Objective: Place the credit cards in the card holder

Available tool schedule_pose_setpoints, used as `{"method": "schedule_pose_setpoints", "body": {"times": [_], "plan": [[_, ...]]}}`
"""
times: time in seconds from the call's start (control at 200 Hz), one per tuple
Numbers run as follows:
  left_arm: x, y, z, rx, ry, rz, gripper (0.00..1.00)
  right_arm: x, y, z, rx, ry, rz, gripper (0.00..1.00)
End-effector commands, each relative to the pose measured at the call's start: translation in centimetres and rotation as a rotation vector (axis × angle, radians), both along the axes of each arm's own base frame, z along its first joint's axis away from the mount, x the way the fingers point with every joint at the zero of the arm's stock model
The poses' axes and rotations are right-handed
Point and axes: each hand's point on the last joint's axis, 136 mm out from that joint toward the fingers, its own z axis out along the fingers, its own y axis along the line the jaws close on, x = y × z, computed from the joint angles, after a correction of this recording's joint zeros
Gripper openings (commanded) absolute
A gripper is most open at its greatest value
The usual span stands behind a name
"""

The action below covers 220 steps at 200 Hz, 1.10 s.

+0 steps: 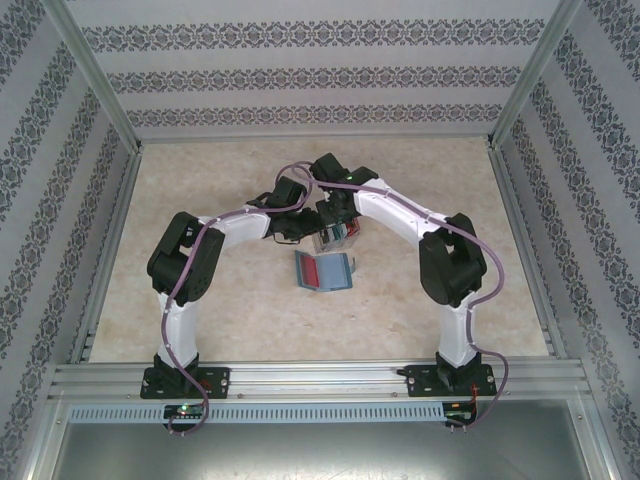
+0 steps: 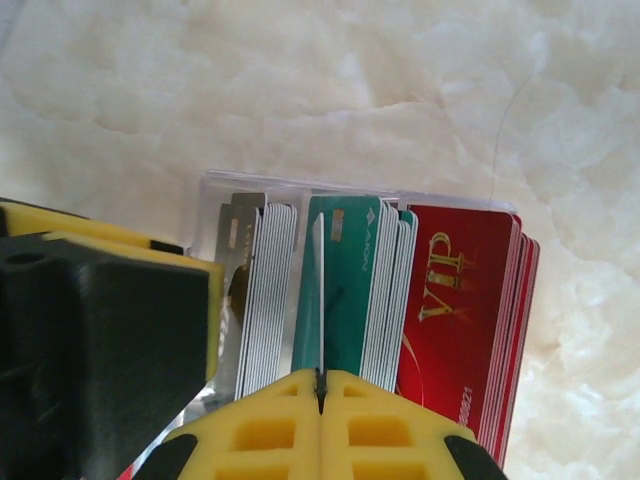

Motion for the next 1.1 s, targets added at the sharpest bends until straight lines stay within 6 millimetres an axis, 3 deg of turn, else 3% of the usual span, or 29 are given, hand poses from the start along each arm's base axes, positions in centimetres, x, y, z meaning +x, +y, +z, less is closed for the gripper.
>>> {"method": "schedule_pose_setpoints", "body": {"times": [0.0, 0.26, 0.465, 0.6, 0.849, 0.964, 1.094], "plan": [[-2.7, -0.1, -0.9, 0.018, 0.061, -0.046, 0.32, -0.5, 0.4, 2.6, 0.118, -0.012, -0.038, 0.00], [-1.8, -0.6, 3.3, -0.033, -0.041, -0.050, 0.41, -1.4, -0.8, 6.0, 0.339, -0.071, -0.137, 0.00], [-1.4, -0.3, 7.6, -0.056, -0.147, -0.042, 0.66, -1.9, -2.8, 8.6, 0.593, -0.094, -0.239, 0.00], [-1.9, -0.1, 10.5, -0.098, -0.205, -0.036, 0.77, -2.7, -2.9, 9.6, 0.755, -0.078, -0.274, 0.00], [-4.2, -2.7, 16.8, -0.458, -0.267, -0.089, 0.80, -3.7, -2.3, 11.5, 1.075, -0.013, -0.322, 0.00], [-4.4, -3.3, 18.0, -0.548, -0.253, -0.103, 0.78, -3.9, -2.2, 12.1, 1.145, 0.016, -0.326, 0.00], [-4.1, -3.1, 18.6, -0.530, -0.249, -0.108, 0.71, -4.2, -2.2, 12.3, 1.172, 0.037, -0.327, 0.00]]}}
